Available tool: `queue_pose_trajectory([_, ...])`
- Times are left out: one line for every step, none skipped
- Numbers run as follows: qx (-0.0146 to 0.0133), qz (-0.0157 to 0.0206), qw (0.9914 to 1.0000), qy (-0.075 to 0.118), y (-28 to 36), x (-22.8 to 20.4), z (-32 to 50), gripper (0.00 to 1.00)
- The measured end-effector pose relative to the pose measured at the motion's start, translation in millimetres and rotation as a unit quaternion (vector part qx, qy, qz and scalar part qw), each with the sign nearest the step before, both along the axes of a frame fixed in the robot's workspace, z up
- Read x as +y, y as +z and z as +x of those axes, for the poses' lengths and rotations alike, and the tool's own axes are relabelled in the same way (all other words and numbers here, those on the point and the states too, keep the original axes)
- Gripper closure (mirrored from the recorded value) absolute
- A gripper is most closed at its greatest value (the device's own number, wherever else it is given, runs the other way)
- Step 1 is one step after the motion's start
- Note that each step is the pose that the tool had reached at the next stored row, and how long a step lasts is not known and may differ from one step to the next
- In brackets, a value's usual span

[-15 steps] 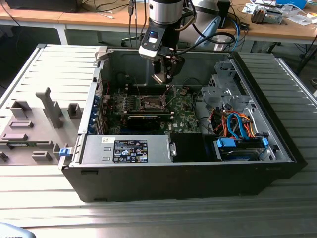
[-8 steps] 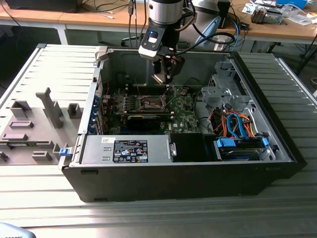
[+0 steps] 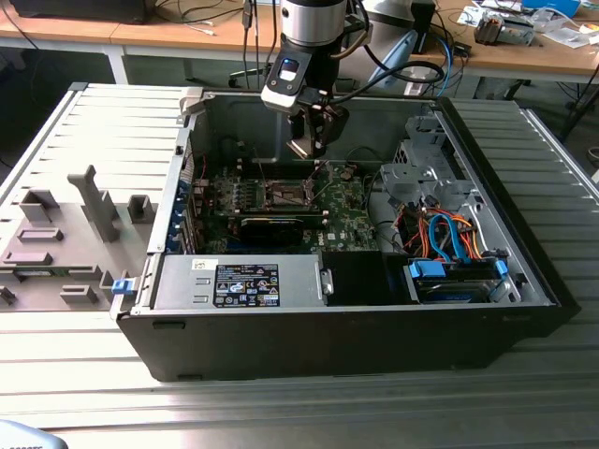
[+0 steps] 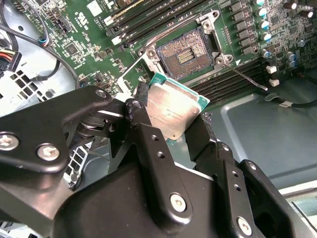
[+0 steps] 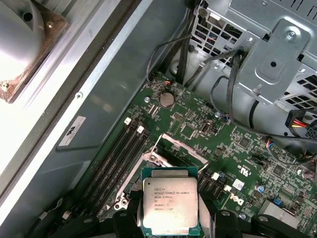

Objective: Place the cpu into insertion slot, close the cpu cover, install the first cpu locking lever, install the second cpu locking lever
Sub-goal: 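Place the cpu into insertion slot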

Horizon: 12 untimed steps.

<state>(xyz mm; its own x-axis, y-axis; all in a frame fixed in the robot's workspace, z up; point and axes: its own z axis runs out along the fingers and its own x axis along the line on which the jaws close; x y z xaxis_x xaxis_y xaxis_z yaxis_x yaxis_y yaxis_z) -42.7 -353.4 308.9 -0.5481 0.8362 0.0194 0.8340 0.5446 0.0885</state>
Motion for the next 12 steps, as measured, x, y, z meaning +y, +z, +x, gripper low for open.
queue_pose_trajectory([0.0, 0.0, 1.0, 0.0, 0.0, 0.0, 0.0, 0.46])
queue_pose_trajectory([0.0, 0.0, 1.0, -0.001, 0.0, 0.0, 0.0, 0.46])
queue_pose_trajectory([0.0, 0.0, 1.0, -0.001, 0.0, 0.0, 0.0, 0.46])
queue_pose_trajectory([0.0, 0.0, 1.0, -0.002, 0.0, 0.0, 0.0, 0.46])
queue_pose_trajectory([0.0, 0.0, 1.0, -0.002, 0.0, 0.0, 0.0, 0.46])
queue_pose_trajectory([0.0, 0.0, 1.0, -0.003, 0.0, 0.0, 0.0, 0.46])
queue_pose_trajectory([0.0, 0.0, 0.99999, -0.004, 0.0, 0.0, 0.0, 0.46])
queue_pose_trajectory([0.0, 0.0, 0.99999, -0.004, 0.0, 0.0, 0.0, 0.46])
queue_pose_trajectory([0.0, 0.0, 0.99999, -0.005, 0.0, 0.0, 0.0, 0.46])
queue_pose_trajectory([0.0, 0.0, 0.99999, -0.005, 0.0, 0.0, 0.0, 0.46])
queue_pose_trajectory([0.0, 0.0, 0.99998, -0.005, 0.0, 0.0, 0.0, 0.46])
queue_pose_trajectory([0.0, 0.0, 0.99998, -0.006, 0.0, 0.0, 0.0, 0.46])
